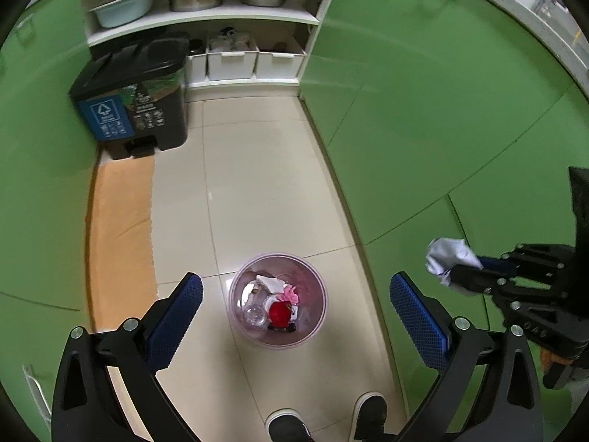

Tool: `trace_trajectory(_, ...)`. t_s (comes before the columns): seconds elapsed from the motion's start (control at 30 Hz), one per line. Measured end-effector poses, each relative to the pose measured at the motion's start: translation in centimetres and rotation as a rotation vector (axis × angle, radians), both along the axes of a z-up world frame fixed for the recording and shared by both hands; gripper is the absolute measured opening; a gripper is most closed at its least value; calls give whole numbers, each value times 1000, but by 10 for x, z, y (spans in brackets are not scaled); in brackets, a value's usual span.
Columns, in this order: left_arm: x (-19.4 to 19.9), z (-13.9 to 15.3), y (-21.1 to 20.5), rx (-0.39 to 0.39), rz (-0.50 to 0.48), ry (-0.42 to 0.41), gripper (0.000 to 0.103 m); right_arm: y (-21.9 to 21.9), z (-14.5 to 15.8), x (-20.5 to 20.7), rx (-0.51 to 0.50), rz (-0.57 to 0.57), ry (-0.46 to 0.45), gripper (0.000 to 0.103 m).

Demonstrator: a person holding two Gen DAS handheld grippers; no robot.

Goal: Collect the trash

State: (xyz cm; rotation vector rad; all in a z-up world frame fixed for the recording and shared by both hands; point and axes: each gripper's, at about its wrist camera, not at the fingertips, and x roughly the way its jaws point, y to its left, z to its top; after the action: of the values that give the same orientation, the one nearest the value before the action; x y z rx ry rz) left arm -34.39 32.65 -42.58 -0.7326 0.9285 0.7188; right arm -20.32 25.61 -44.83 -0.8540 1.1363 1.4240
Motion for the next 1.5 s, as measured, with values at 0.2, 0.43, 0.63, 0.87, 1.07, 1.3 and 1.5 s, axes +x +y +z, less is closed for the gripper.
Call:
trace_trajectory(0.2,-26,-3,6,8,45,5,98,18,-20,-28,-3,64,29,13)
trace_trajectory(0.43,-43,-5,11,9,76,10,98,32,-23,-43,27,56,4,98)
trace_trajectory(0.63,-38,18,7,24,61,13,98,24,-2,-31,14,17,-21,98)
trace_trajectory(0.87,-20,82,-18,39,13,6,98,0,72,-12,54,-41,-16,100)
trace_trajectory(1.07,4,177,-57,72,-44,-20,98,-42,185,10,108,-104,-33,100)
trace_trajectory(1.3,47,294,-119,108,-180,-60,98,-117,317,56,173,-223,-71,100)
trace_trajectory(1.5,94,354,-164,147,-307,-106,98,-200,394,109,222,-378,-146,100)
